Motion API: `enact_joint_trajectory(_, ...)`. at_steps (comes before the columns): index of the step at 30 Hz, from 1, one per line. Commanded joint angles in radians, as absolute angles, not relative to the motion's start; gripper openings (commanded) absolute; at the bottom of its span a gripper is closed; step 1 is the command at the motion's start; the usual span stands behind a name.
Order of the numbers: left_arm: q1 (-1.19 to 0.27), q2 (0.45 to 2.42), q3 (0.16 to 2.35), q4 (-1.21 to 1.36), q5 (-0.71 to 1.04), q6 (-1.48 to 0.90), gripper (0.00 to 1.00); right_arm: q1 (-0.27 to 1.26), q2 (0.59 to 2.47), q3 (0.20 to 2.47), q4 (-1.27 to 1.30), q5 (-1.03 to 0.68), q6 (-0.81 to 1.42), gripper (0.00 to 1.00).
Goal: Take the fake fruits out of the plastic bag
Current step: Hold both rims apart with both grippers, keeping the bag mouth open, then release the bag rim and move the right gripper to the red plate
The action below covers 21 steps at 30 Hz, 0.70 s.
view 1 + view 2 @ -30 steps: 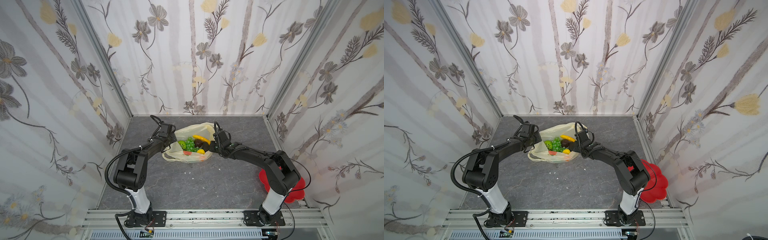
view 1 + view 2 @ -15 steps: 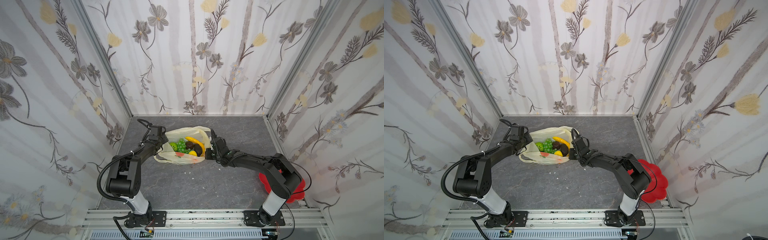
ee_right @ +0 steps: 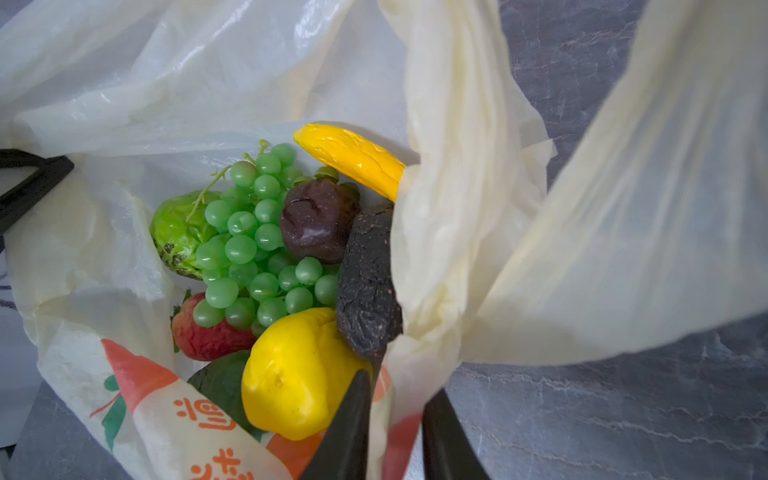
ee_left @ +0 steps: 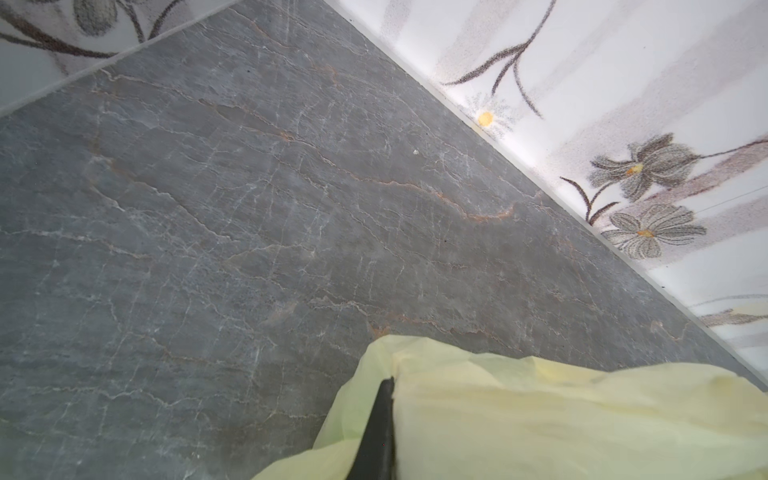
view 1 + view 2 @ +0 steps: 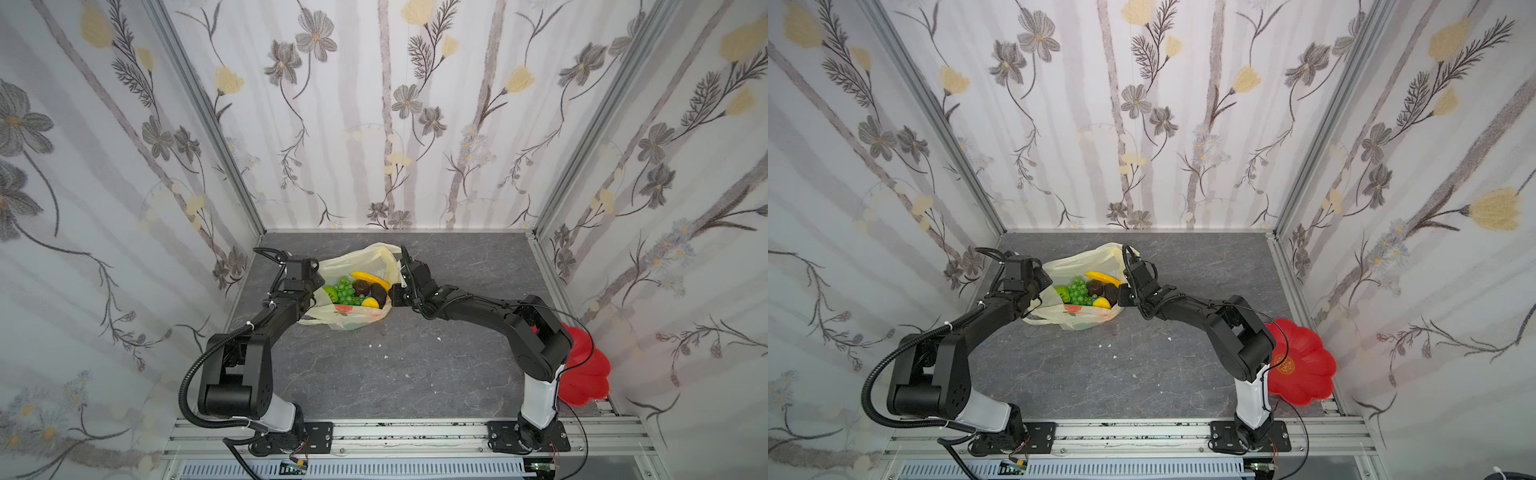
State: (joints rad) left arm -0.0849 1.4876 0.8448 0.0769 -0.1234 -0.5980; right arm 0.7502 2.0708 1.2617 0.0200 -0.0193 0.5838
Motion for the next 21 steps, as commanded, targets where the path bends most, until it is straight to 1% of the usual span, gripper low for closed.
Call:
enact_joint_trajectory(1, -0.114, 1.438, 0.798, 0.144, -0.111, -0.625, 0.00, 0.744, 2.022, 1.238, -0.023, 0.006, 0.556, 0.43)
enact_joint_trajectory(4, -0.146, 1.399, 0.761, 0.165, -0.095, -0.619, 0.00, 0.740, 1.922, 1.170, -0.046, 0.015, 0.536, 0.67)
enact_joint_trajectory(5, -0.151, 1.388, 0.752, 0.171, -0.095, -0.617, 0.00, 0.739, 1.880, 1.141, -0.049, 0.022, 0.530, 0.78)
enact_joint_trajectory(6, -0.156, 1.375, 0.740, 0.180, -0.092, -0.617, 0.00, 0.739, 1.831, 1.109, -0.058, 0.030, 0.523, 0.85)
enact_joint_trajectory(8, -0.158, 1.356, 0.722, 0.199, -0.085, -0.615, 0.00, 0.735, 1.738, 1.048, -0.093, 0.062, 0.514, 0.92)
enact_joint_trajectory(10, -0.158, 1.343, 0.712, 0.214, -0.078, -0.613, 0.00, 0.723, 1.641, 0.989, -0.149, 0.110, 0.511, 0.96)
enact_joint_trajectory(13, -0.160, 1.337, 0.709, 0.223, -0.074, -0.609, 0.00, 0.679, 1.502, 0.923, -0.279, 0.206, 0.544, 0.99)
enact_joint_trajectory(18, -0.158, 1.332, 0.701, 0.238, -0.072, -0.595, 0.00, 0.547, 1.344, 0.845, -0.481, 0.349, 0.616, 1.00)
enact_joint_trajectory(21, -0.158, 1.324, 0.694, 0.245, -0.072, -0.585, 0.00, 0.448, 1.273, 0.796, -0.537, 0.367, 0.637, 1.00)
